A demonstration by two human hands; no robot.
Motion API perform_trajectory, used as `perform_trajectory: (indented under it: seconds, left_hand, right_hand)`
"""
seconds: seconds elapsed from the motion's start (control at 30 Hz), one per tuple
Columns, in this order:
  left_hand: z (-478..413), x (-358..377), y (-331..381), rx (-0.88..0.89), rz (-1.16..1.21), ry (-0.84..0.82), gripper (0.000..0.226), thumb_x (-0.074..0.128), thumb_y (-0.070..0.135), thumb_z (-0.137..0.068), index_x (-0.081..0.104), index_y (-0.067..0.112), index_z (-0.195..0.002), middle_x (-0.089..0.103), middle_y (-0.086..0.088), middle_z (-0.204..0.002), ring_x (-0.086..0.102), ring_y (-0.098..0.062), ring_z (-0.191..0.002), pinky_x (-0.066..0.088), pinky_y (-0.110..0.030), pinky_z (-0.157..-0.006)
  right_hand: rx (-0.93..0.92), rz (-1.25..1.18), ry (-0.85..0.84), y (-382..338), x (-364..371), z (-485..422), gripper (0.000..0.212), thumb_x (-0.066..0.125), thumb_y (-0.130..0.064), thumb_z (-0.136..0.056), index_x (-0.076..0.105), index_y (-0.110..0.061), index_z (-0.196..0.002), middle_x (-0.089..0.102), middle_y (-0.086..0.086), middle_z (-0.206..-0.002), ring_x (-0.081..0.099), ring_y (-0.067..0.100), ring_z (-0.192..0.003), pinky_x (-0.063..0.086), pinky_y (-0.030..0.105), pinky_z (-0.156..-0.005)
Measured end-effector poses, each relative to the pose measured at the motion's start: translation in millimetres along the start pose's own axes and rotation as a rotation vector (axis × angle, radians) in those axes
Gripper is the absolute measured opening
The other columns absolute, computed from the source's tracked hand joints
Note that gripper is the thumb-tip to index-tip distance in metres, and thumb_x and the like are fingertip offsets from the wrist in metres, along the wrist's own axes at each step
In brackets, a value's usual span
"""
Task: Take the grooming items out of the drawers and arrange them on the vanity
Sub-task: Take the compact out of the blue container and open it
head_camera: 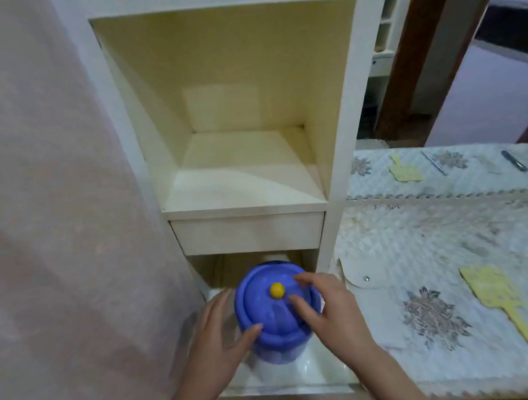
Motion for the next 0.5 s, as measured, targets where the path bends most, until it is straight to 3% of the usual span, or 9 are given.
perform_trajectory:
  seconds: [0.1,0.17,0.23,0.3,0.37,0.5]
  left_hand:
    - [-15,6,-9,0.104,-0.048,-0.166,0.112,0.045,0.091,-0.047,0.041,0.017,-0.131,0.045,0.003,-0.136,0.040,-0.004,-0.126,0.020,0.002,-0.098]
    - [-21,7,-8,0.075,-0.078,-0.197,0.132,0.033,0.098,-0.035,0.033,0.015,-0.137,0.036,0.000,-0.145,0.032,-0.005,-0.132,0.011,0.002,-0.099]
    - [-20,5,-6,0.080,-0.130,-0.198,0.141,0.027,0.099,-0.026,0.026,0.017,-0.141,0.026,0.005,-0.148,0.026,-0.001,-0.132,0.003,0.002,-0.095]
    - [-22,5,-7,0.114,-0.113,-0.189,0.136,0.027,0.099,-0.032,0.032,0.015,-0.139,0.033,0.003,-0.144,0.028,0.007,-0.125,0.002,0.007,-0.093]
    - [-24,5,-13,0.181,-0.087,-0.173,0.117,0.036,0.093,-0.048,0.046,0.010,-0.131,0.046,-0.002,-0.134,0.028,0.012,-0.115,0.004,0.012,-0.093]
    - [-27,5,-17,0.267,-0.129,-0.171,0.077,0.056,0.067,-0.064,0.053,0.017,-0.122,0.052,0.003,-0.126,0.041,0.000,-0.111,0.011,0.009,-0.097]
  right_hand:
    - [-0.011,0.082,-0.086,2,17,-14,0.070,0.041,-0.062,-0.067,0.057,-0.016,-0.117,0.059,-0.003,-0.113,0.050,0.011,-0.104,0.029,0.007,-0.090]
    - [0.015,0.116,-0.112,5,23,-18,0.074,0.038,-0.064,-0.064,0.059,-0.016,-0.116,0.059,0.001,-0.116,0.049,0.016,-0.110,0.032,0.015,-0.094]
    - [0.021,0.126,-0.111,8,26,-20,0.063,0.046,-0.060,-0.068,0.065,-0.016,-0.109,0.060,0.001,-0.114,0.050,0.017,-0.110,0.031,0.013,-0.093]
    - [0.012,0.123,-0.105,8,27,-21,0.047,0.053,-0.050,-0.074,0.068,-0.015,-0.101,0.062,-0.002,-0.108,0.052,0.017,-0.107,0.028,0.009,-0.090]
    - [0.019,0.084,-0.095,6,24,-19,0.048,0.050,-0.054,-0.073,0.069,-0.017,-0.096,0.060,-0.010,-0.099,0.054,0.015,-0.102,0.029,0.004,-0.086]
    - [0.076,-0.066,0.025,5,1,-10,0.033,0.050,-0.054,-0.071,0.067,-0.030,-0.086,0.064,-0.015,-0.089,0.057,0.003,-0.091,0.036,0.002,-0.080]
Point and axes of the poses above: each hand's wrist, its own z-axis away from the middle knuckle, its own x-axis out of the palm, y = z × x, the point moved 1 cm from there along -z, towards the middle knuckle
